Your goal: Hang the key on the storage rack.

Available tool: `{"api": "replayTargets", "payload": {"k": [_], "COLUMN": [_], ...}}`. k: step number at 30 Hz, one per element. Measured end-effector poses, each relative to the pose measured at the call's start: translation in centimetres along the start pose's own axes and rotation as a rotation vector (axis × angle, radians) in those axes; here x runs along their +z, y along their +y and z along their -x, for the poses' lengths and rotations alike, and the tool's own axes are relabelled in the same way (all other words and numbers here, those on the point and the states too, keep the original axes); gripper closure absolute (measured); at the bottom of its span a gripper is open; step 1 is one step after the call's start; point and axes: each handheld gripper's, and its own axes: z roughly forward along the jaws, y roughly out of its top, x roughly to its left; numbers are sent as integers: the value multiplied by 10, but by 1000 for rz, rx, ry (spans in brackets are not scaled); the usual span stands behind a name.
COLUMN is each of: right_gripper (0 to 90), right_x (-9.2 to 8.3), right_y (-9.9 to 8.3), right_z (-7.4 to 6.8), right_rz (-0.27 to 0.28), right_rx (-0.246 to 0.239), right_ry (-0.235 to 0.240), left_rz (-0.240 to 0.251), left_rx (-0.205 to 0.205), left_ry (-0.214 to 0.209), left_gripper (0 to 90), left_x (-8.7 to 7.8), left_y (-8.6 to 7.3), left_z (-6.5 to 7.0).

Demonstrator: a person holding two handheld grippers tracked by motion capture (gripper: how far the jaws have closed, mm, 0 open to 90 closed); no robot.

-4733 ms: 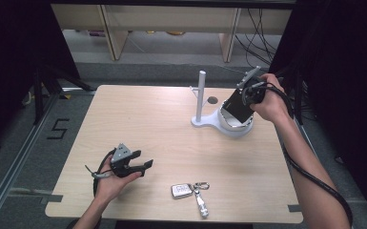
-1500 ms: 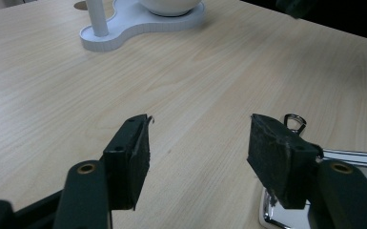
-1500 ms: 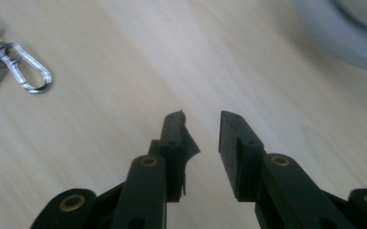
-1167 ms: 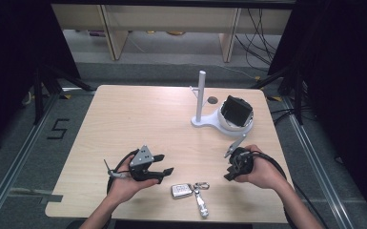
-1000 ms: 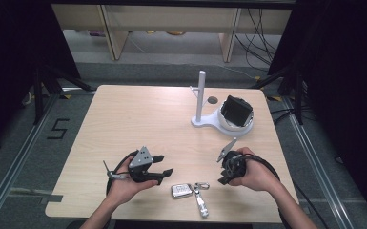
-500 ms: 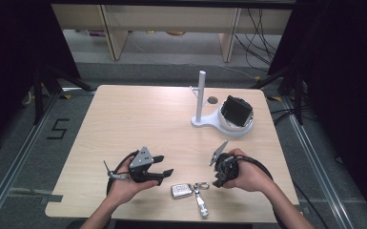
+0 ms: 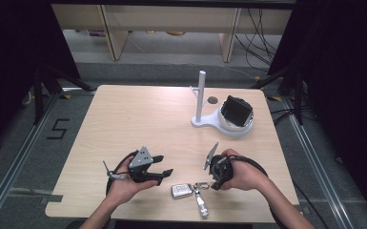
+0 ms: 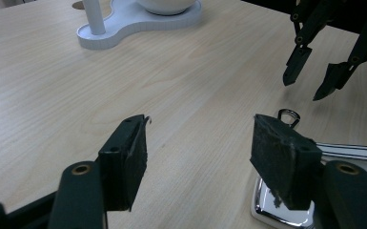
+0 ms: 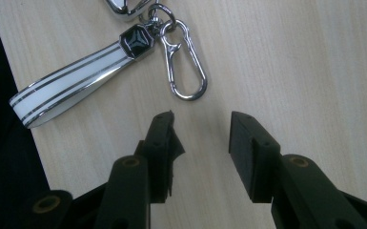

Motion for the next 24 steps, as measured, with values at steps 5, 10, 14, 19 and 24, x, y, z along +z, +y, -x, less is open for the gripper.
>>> {"api": "replayTargets", "payload": {"k": [5, 10, 14, 19, 24], "right_gripper": [613, 610, 601, 590, 572], "right_x": [2, 5, 6, 8, 12], "right_y": [4, 6, 7, 10, 12], "right_z": [-2, -1, 0, -2, -2], "right_rz": [-5, 2, 13, 15, 21], "right_rx": [2, -2, -5, -11, -36], "right_ry": [-1, 1, 6, 8, 14], "left_rz": [-1, 1, -5, -1, -2], "left_rx": [1, -1, 0, -3, -2], "left_ry": [-9, -7, 0, -10, -6], "left_gripper": [365, 363, 362, 361, 361], "left_x": [1, 1, 1, 2, 1], "left_y": [0, -1, -1, -1, -1], "left_z": [0, 0, 0, 0, -1]}}
